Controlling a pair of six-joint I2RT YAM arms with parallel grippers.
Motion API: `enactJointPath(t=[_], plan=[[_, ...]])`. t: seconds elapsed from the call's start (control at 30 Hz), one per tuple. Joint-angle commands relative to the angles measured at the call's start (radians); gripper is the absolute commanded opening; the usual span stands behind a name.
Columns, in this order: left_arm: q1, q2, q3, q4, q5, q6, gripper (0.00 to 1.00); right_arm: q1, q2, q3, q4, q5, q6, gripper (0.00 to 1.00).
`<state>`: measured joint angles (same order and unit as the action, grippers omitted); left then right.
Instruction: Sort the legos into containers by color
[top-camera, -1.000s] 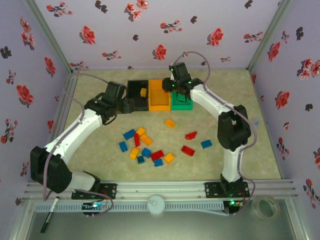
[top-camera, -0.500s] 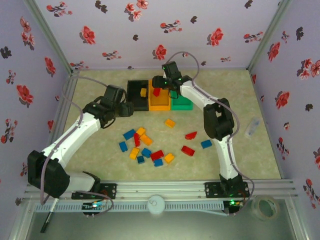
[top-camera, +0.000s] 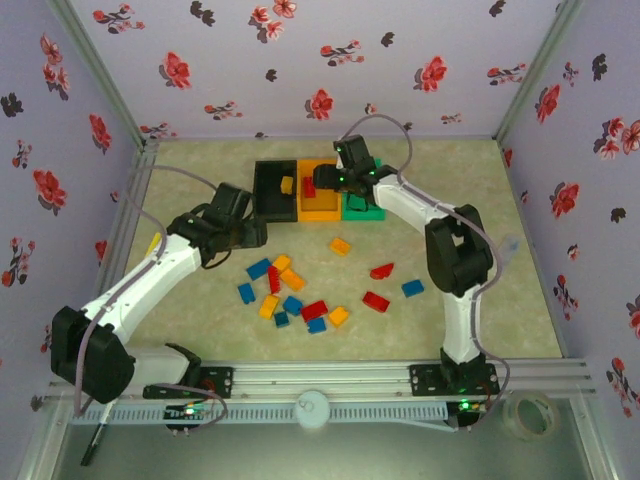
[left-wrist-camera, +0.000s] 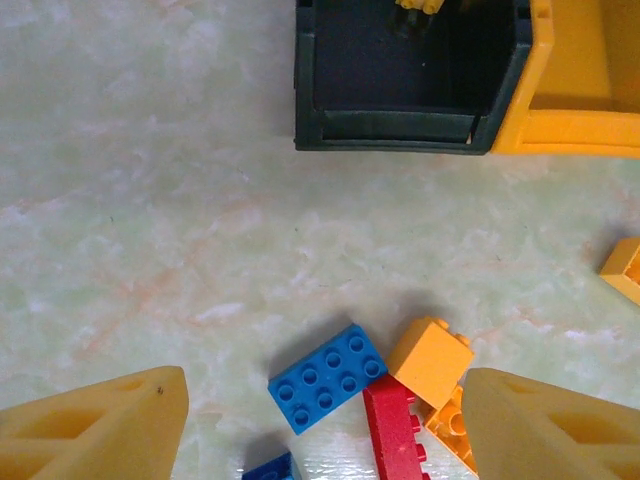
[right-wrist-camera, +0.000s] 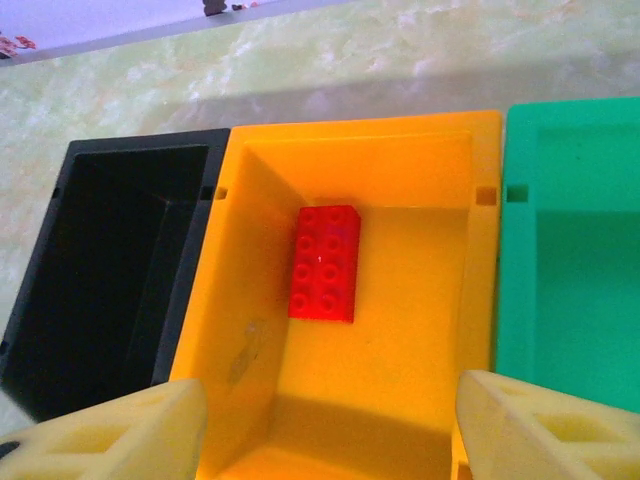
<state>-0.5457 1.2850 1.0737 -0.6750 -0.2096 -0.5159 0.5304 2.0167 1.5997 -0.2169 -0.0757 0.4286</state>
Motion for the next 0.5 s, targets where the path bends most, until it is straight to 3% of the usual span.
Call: enactJointPath(t=[0.0,0.3,0.47], plan=[[-0.025,-0.001,-0.015,-0.014,-0.001,-0.04,0.73,0.006,-0.088,-0.068,0.039,0.025,-0.021,0.67],[-0.106,0.13,0.022,-0.003,0.032,-0.042,0.73,0.008,-0.253,-0.256,0.01,0.028,-0.065,0.66],[-0.12,0.216,0.062,-0.002,0.097,0.037,0.7,0.008,-0.336,-0.345,-0.053,0.047,-0.107,0.65]])
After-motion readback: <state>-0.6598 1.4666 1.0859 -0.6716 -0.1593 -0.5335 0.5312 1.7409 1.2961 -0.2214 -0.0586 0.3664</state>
